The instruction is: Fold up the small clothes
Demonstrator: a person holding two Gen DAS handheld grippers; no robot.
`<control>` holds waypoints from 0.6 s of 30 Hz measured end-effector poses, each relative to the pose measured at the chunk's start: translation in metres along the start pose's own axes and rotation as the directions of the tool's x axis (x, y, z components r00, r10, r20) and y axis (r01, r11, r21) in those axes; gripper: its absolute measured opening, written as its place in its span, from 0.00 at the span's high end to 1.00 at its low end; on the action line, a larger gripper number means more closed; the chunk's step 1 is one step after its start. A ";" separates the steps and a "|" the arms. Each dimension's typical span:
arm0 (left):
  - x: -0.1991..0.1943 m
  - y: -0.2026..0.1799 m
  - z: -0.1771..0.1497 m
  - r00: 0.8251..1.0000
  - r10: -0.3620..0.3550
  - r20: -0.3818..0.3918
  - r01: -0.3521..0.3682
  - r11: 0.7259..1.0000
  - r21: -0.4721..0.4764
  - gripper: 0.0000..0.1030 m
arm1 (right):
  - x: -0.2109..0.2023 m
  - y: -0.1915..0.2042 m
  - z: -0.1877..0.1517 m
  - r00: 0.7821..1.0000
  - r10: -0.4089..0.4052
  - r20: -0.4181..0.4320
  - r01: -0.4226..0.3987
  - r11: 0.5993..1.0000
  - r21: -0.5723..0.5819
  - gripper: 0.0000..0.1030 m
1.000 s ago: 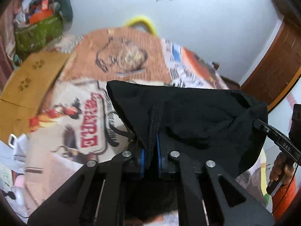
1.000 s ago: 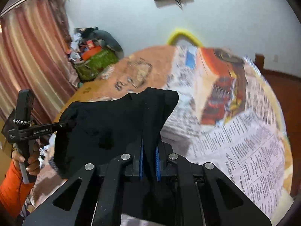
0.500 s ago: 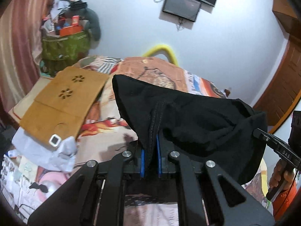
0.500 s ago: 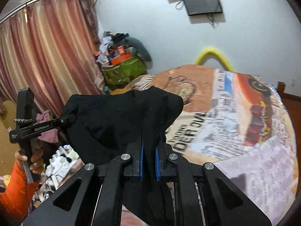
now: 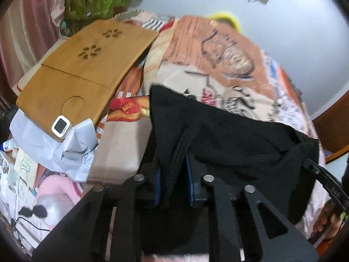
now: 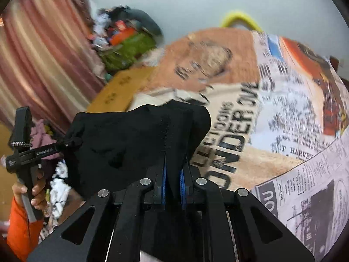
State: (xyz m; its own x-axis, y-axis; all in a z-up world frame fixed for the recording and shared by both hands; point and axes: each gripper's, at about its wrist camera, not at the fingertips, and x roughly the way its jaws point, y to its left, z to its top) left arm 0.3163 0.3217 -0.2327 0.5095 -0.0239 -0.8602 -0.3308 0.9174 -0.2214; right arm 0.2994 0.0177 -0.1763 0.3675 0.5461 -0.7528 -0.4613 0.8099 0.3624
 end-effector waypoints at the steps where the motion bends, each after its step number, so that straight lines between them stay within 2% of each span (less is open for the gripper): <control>1: 0.007 0.000 0.003 1.000 0.016 -0.011 -0.016 1.000 0.006 0.76 | 0.006 -0.004 0.000 1.000 -0.019 -0.019 0.019 1.000 -0.004 0.89; 2: 0.012 -0.001 0.005 0.999 0.031 -0.017 -0.031 0.999 0.012 0.70 | 0.010 -0.006 0.001 0.999 -0.036 -0.030 0.035 0.999 -0.018 0.87; 3: 0.017 0.000 0.009 0.998 0.057 -0.022 -0.056 0.998 0.018 0.58 | 0.009 -0.008 0.000 0.998 -0.050 -0.026 0.049 0.998 -0.038 0.85; 5: 0.018 0.005 0.013 0.995 0.104 -0.010 -0.103 0.994 0.040 0.46 | 0.001 -0.010 -0.004 0.996 -0.085 0.006 0.085 0.994 -0.071 0.83; 7: 0.013 0.010 0.019 0.994 0.110 0.012 -0.111 0.993 0.048 0.44 | -0.010 -0.008 -0.007 0.990 -0.135 0.044 0.139 0.984 -0.115 0.82; 9: 0.001 0.013 0.022 0.994 0.104 0.045 -0.106 0.994 0.037 0.43 | -0.019 -0.003 -0.006 0.987 -0.144 0.074 0.154 0.976 -0.152 0.82; 12: -0.014 0.010 0.026 0.997 0.012 0.075 -0.015 0.999 0.031 0.36 | -0.021 0.008 0.000 0.990 -0.116 0.084 0.131 0.971 -0.202 0.82; 14: -0.015 -0.001 0.025 0.996 -0.053 0.073 0.049 0.997 0.055 0.35 | -0.011 0.016 0.005 0.993 -0.085 0.078 0.100 0.969 -0.226 0.82; 16: -0.010 -0.017 0.022 0.995 -0.088 0.049 0.082 0.991 0.109 0.34 | 0.005 0.026 0.010 0.998 -0.044 0.052 0.055 0.970 -0.237 0.82; 18: 0.000 -0.034 0.018 0.997 -0.078 0.027 0.072 0.982 0.176 0.34 | 0.021 0.035 0.013 1.000 -0.014 0.021 0.019 0.969 -0.245 0.82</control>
State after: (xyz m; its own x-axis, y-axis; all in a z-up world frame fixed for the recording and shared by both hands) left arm 0.3422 0.2981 -0.2173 0.5553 -0.0848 -0.8273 -0.1484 0.9687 -0.1989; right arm 0.3015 0.0600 -0.1729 0.3912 0.5389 -0.7460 -0.6379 0.7431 0.2023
